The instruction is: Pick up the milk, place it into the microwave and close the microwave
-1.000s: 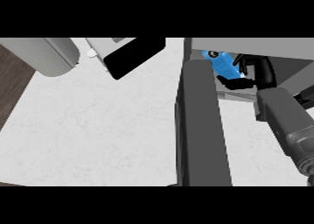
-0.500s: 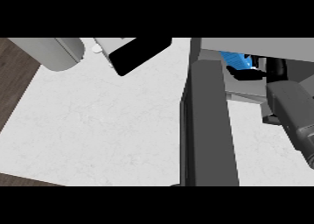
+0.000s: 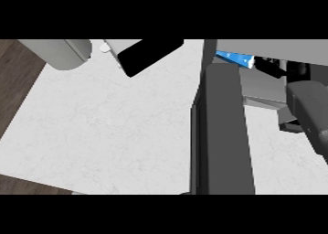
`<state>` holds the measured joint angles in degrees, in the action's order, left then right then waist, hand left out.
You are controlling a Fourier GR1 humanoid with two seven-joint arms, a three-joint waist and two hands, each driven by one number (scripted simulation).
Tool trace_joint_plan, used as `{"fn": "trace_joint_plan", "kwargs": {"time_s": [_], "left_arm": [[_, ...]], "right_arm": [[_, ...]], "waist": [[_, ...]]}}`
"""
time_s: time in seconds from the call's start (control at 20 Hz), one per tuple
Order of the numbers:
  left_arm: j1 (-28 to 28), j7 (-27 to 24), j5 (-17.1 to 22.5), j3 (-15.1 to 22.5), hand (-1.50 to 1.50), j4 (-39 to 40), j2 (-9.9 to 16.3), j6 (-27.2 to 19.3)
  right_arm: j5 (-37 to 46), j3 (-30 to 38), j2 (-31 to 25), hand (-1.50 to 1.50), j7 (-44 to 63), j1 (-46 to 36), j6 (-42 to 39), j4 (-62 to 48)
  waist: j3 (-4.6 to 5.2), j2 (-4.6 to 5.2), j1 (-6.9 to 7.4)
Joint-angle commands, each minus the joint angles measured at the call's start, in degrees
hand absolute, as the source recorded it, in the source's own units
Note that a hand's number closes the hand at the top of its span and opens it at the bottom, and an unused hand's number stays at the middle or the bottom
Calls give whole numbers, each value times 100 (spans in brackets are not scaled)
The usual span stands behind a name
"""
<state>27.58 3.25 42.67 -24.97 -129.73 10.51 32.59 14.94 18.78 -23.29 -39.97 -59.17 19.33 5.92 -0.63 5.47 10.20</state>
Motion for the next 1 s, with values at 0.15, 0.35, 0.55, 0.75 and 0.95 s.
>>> {"fn": "trace_joint_plan", "kwargs": {"time_s": [0.15,0.35,0.55,0.75,0.95], "left_arm": [[-116,25,-29,8,-150,83,19,-55],[-214,-28,-145,-161,-150,109,116,-62],[-256,81,-196,-130,-150,123,265,-12],[-338,63,-267,-93,-150,122,227,-50],[-357,66,-345,-18,-150,226,177,-31]], "right_arm": [[21,14,-161,150,74,-80,-8,-49],[1,50,-208,150,64,-54,24,-67],[0,62,-193,150,7,-48,31,-63],[-15,88,-216,150,15,-96,8,-63],[-241,303,-43,-150,48,-382,-181,30]], "waist": [[-2,47,109],[-6,64,162],[-20,116,163],[-20,131,195],[-17,33,191]]}}
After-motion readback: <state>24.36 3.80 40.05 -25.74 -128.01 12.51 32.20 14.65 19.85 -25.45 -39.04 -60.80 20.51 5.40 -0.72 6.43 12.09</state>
